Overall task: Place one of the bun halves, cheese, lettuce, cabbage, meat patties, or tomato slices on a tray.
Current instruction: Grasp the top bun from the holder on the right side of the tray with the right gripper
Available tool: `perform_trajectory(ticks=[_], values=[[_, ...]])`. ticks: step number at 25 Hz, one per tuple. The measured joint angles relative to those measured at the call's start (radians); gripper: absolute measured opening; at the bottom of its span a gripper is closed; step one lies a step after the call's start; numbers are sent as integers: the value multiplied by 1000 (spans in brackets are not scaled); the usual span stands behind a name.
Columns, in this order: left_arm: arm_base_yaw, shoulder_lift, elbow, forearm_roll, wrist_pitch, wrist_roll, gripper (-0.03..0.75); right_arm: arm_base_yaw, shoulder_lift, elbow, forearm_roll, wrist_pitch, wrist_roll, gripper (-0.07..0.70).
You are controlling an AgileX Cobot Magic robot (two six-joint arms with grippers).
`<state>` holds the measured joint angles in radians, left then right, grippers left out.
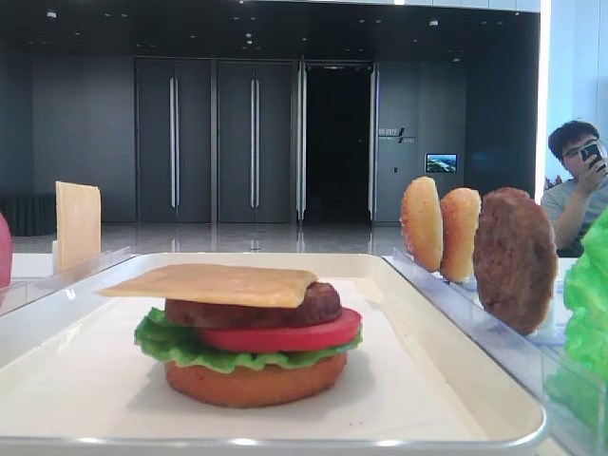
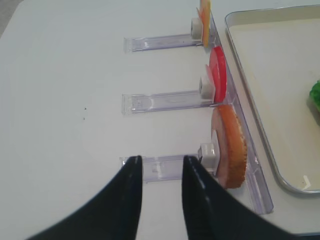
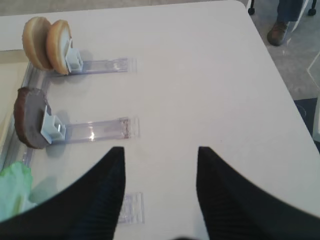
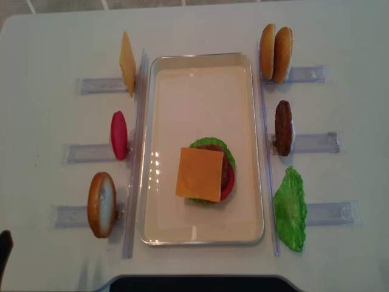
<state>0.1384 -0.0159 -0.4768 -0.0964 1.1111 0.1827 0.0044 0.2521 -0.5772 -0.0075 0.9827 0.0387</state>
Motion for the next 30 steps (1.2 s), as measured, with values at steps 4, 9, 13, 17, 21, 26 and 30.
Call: perform_trajectory(ticks=[4, 9, 13, 17, 21, 26, 30], values=[[0, 0, 0, 0, 0, 0, 213, 0, 240, -118, 0, -77, -2, 348], [0, 0, 0, 0, 0, 0, 213, 0, 617, -338, 8, -71, -21, 348], [0, 0, 0, 0, 0, 0, 213, 0, 883, -548, 8, 33, -29, 348], [0, 0, 0, 3, 0, -2, 213, 0, 1123, -740, 25, 154, -39, 348], [0, 0, 0, 4, 0, -4, 213, 0, 1308, -907, 46, 222, -49, 348], [0, 0, 0, 5, 0, -5, 213, 0, 1442, -1046, 60, 236, -67, 348], [0, 0, 0, 6, 0, -5, 213, 0, 1484, -1071, 60, 238, -77, 348]])
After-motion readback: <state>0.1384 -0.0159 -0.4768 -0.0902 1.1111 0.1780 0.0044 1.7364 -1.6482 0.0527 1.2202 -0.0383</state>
